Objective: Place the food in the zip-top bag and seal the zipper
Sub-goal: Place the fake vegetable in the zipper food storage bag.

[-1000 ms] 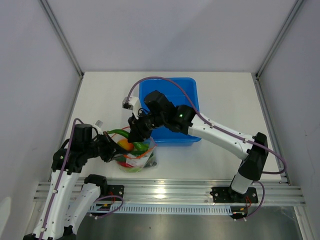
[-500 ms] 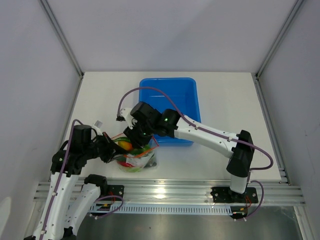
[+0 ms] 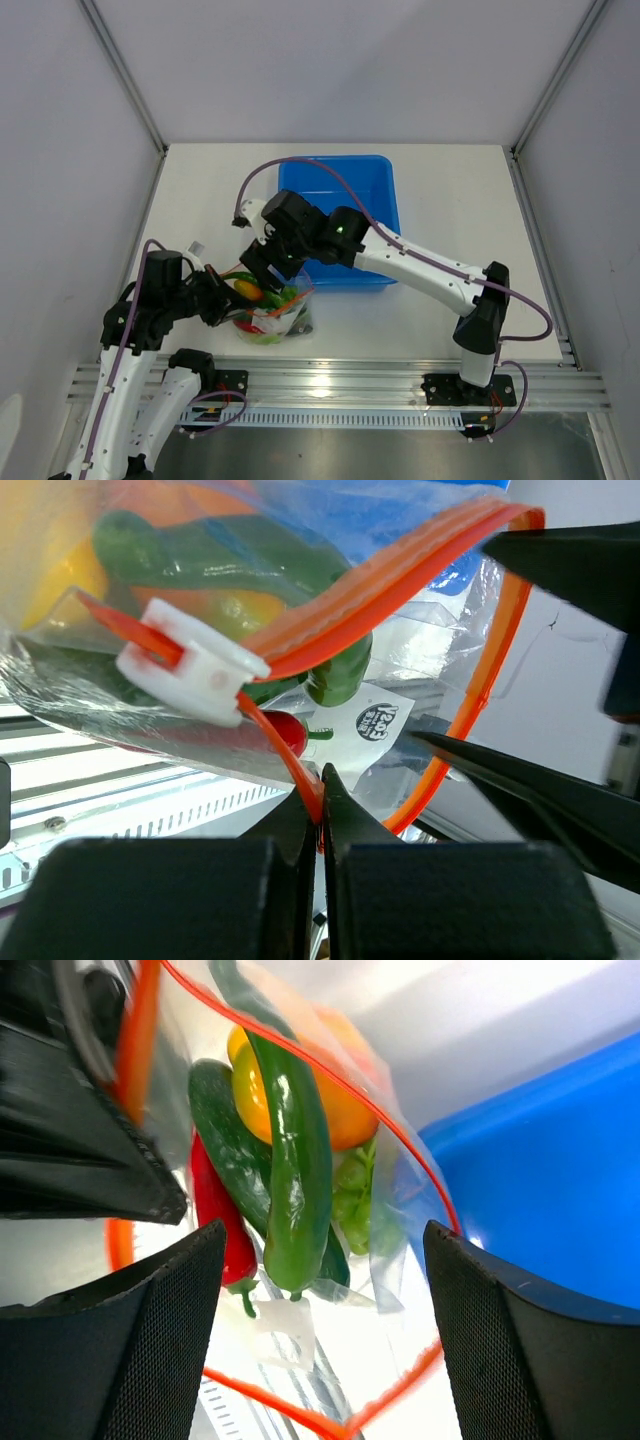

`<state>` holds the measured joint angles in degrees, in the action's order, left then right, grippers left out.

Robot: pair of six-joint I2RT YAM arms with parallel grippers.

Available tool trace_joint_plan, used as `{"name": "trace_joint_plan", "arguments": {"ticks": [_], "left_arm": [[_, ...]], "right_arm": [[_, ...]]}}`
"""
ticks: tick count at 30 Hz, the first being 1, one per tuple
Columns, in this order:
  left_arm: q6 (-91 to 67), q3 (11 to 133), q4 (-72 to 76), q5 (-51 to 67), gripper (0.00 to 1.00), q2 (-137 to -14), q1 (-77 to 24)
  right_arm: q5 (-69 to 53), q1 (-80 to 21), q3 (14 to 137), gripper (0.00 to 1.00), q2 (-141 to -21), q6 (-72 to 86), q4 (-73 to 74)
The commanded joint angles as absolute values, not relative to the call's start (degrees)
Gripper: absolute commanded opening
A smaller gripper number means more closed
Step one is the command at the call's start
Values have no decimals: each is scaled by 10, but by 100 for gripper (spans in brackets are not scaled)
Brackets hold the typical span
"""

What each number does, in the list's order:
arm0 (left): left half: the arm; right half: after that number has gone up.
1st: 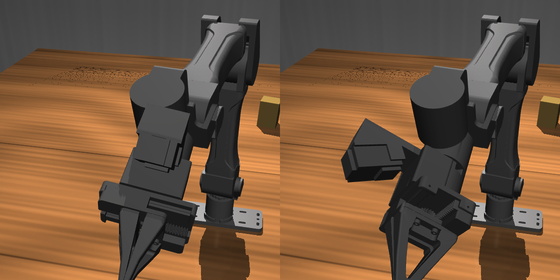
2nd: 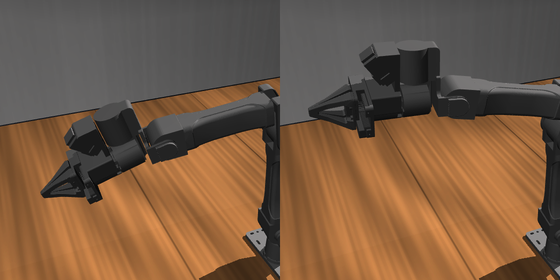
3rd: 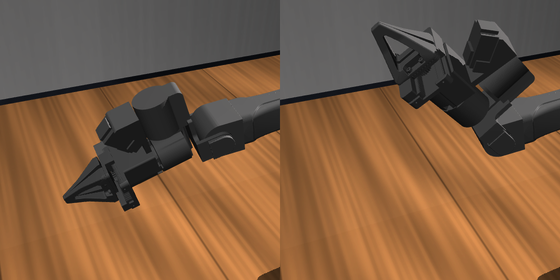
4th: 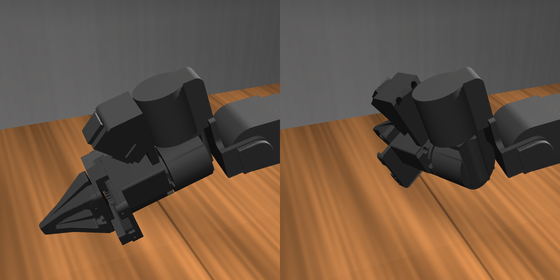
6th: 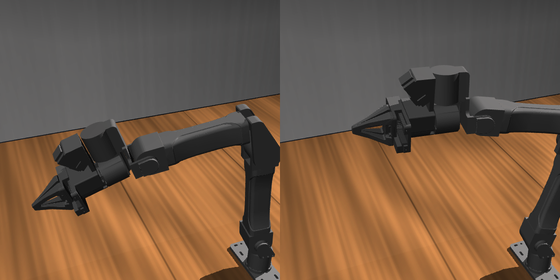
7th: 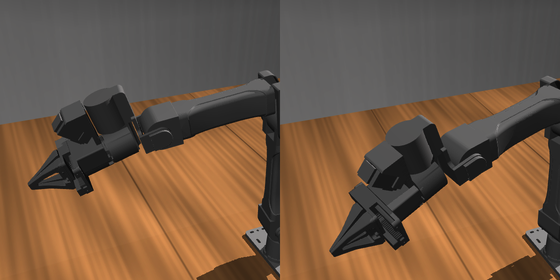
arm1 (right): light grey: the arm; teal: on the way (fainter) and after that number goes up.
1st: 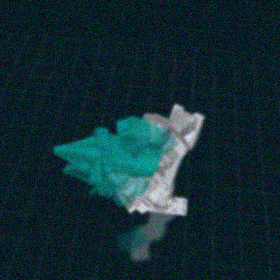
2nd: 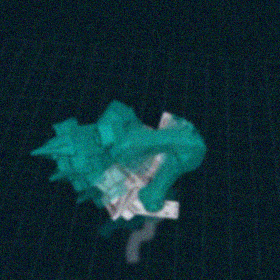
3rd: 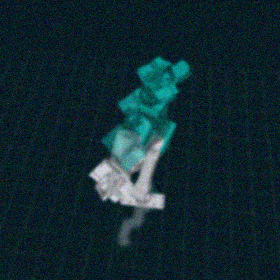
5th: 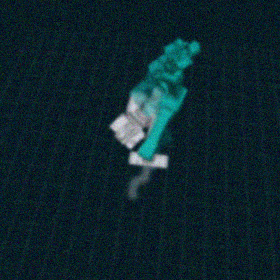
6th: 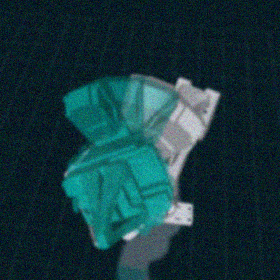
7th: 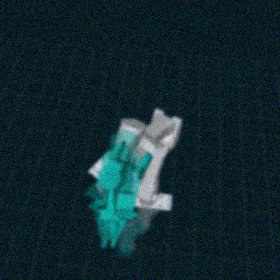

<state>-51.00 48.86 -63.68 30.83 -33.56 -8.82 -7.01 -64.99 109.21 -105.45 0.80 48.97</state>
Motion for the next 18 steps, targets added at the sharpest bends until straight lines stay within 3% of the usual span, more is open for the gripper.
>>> {"name": "trace_joint_plan", "arguments": {"ticks": [1,18], "left_arm": [[-512,512,-635,316,1,-330,-84],[-513,505,-650,313,1,-309,-84]], "right_arm": [[-41,-650,1150,80,-1016,-2,515],[-103,-585,1188,76,-1075,-47,565]]}}
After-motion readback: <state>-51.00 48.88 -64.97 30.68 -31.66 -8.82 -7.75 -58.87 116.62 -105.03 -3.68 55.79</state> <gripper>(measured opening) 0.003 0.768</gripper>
